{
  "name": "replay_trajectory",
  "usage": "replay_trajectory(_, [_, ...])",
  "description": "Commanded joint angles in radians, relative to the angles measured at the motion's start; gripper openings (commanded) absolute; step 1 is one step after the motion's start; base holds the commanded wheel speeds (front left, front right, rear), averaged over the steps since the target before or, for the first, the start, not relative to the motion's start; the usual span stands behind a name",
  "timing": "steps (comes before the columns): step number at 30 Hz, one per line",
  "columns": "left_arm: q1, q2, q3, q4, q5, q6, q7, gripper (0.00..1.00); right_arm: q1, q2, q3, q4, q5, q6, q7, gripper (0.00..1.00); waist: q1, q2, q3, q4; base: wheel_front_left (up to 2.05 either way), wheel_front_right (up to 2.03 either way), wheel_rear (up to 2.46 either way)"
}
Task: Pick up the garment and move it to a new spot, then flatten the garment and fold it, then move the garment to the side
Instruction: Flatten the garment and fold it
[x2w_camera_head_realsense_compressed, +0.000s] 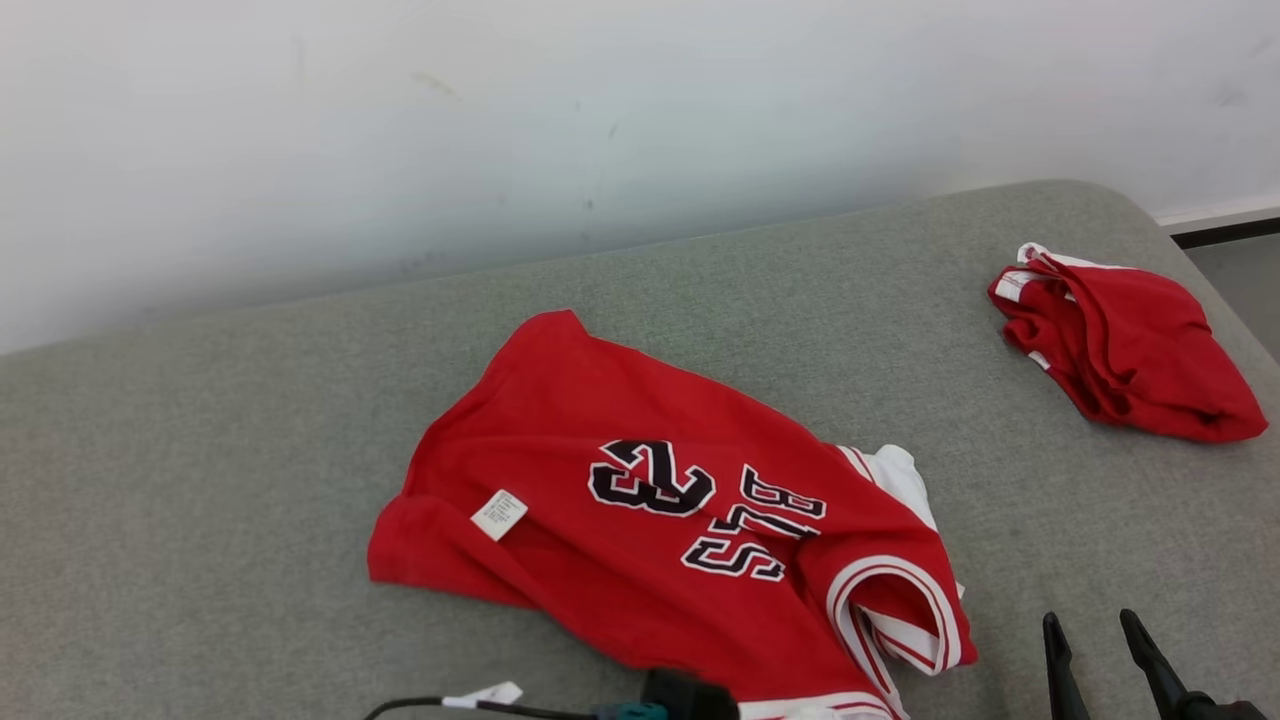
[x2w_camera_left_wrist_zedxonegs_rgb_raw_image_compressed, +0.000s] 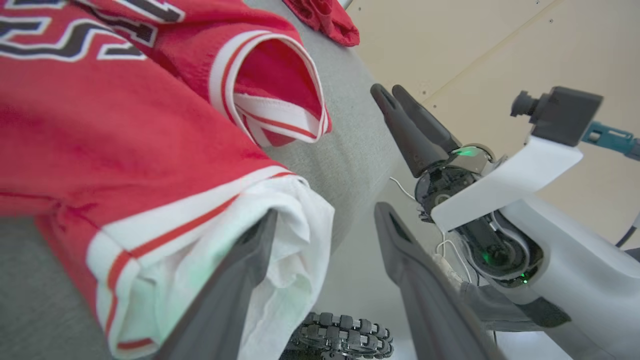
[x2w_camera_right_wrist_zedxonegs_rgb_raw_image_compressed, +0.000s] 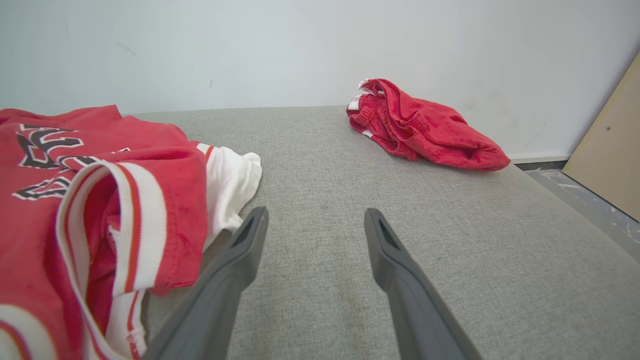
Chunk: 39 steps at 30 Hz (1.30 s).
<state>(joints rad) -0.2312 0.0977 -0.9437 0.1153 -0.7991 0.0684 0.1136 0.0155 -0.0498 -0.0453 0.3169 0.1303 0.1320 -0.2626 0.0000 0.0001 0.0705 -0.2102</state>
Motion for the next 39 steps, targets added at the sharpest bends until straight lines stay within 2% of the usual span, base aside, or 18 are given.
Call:
replay_trajectory(1, [0.002, 0.028, 0.008, -0.009, 0.019, 0.004, 0.0, 1.0, 0.002, -0.003, -0.007, 0.0, 0.008, -0.003, -0.002, 1.0, 0.0, -0.0001, -0.003, 0.007, 0.0, 0.0, 0.0])
replay_trajectory(6, [-0.006, 0.103, 0.028, -0.076, 0.033, 0.024, 0.021, 1.0, -0.004, -0.003, -0.004, -0.002, -0.006, -0.003, -0.002, 1.0, 0.0, -0.0001, -0.01, 0.02, 0.0, 0.0, 0.0])
replay_trajectory(11, [-0.078, 0.155, 0.083, -0.142, 0.068, 0.055, 0.032, 1.0, -0.018, -0.003, 0.009, -0.006, -0.006, -0.003, -0.002, 1.0, 0.0, -0.0001, -0.005, 0.008, 0.0, 0.0, 0.0])
replay_trajectory(17, [-0.229, 0.153, 0.112, -0.073, 0.115, 0.054, 0.059, 1.0, -0.04, -0.002, 0.026, -0.011, 0.009, -0.003, -0.002, 1.0, 0.0, -0.0001, 0.025, -0.045, 0.0, 0.0, 0.0])
replay_trajectory(23, [-0.355, 0.157, 0.076, 0.078, 0.177, 0.008, 0.091, 1.0, -0.067, -0.002, 0.041, -0.013, 0.02, -0.003, -0.002, 1.0, 0.0, -0.0001, 0.071, -0.101, 0.0, 0.0, 0.0])
replay_trajectory(27, [-0.43, 0.157, 0.013, 0.198, 0.231, -0.057, 0.113, 1.0, -0.079, -0.002, 0.041, -0.012, 0.028, -0.003, -0.002, 1.0, 0.0, -0.0001, 0.103, -0.131, 0.0, 0.0, 0.0])
replay_trajectory(30, [-0.48, 0.155, -0.021, 0.272, 0.278, -0.088, 0.107, 1.0, -0.09, -0.002, 0.044, -0.012, 0.035, -0.003, -0.002, 1.0, 0.0, -0.0001, 0.129, -0.143, 0.0, 0.0, 0.0])
replay_trajectory(39, [-0.584, 0.102, -0.081, 0.453, 0.356, -0.117, 0.066, 1.0, -0.124, -0.002, 0.067, -0.017, 0.06, -0.003, -0.002, 1.0, 0.0, -0.0001, 0.194, -0.164, 0.0, 0.0, 0.0])
